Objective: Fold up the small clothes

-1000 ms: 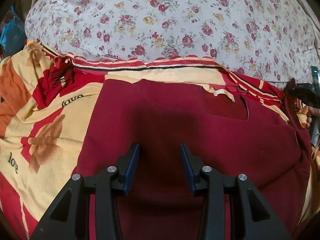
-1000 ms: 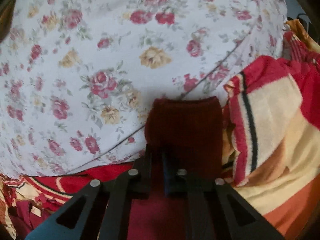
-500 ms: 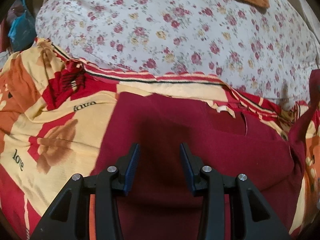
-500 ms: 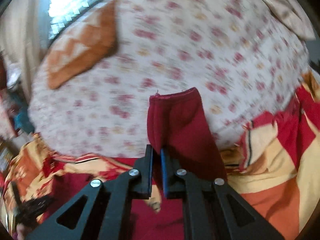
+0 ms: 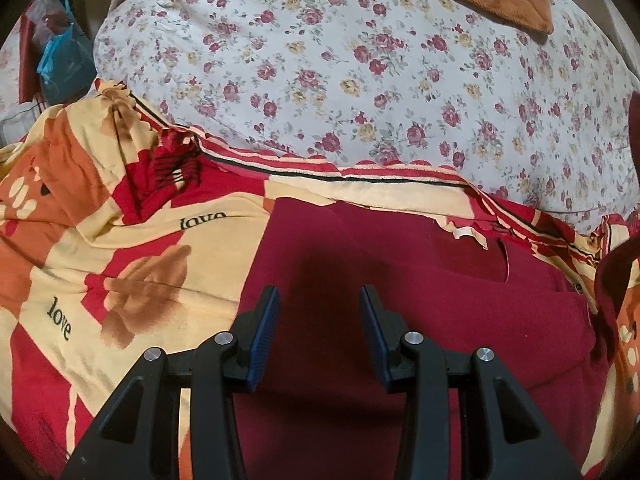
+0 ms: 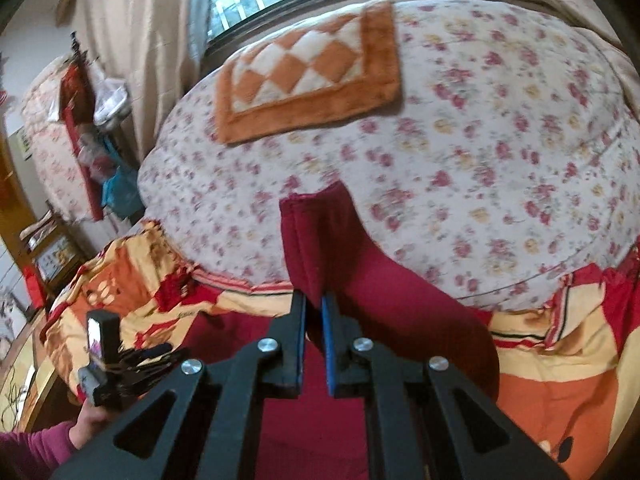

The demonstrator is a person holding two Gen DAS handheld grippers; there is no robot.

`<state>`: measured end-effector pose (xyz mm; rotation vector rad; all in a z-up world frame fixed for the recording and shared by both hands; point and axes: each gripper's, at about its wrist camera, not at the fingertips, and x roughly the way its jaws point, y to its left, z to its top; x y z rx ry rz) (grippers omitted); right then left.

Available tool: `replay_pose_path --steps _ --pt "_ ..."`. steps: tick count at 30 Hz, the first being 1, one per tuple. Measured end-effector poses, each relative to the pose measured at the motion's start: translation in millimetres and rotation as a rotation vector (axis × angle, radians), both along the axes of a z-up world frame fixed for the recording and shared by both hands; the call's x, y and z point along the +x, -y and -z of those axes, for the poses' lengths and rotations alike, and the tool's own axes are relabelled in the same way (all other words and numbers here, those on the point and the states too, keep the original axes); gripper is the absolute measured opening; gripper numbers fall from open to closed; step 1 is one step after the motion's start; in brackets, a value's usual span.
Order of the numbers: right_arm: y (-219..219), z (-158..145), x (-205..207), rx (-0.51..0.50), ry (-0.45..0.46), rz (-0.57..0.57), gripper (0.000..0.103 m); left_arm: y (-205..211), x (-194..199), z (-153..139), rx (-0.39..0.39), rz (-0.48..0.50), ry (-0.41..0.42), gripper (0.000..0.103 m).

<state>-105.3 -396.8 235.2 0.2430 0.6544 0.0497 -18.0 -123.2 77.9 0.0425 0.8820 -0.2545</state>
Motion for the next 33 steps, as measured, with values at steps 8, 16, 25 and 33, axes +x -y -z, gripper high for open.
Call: replay_pose_path --steps 8,16,25,33 --pt "-56 30 14 0.011 -0.088 -0.106 0.007 -8 -1 -3 -0.013 -0.011 0.002 0.02" --pt "-113 121 42 0.088 -0.241 -0.16 0.007 -15 4 -2 -0.044 -0.028 -0.02 0.02" --pt "-130 182 40 0.225 -0.394 -0.174 0.047 -8 6 2 -0.071 0.01 -0.04 0.02" --pt "-58 133 -44 0.201 -0.271 -0.04 0.066 25 3 13 -0.097 0.134 -0.102 0.02"
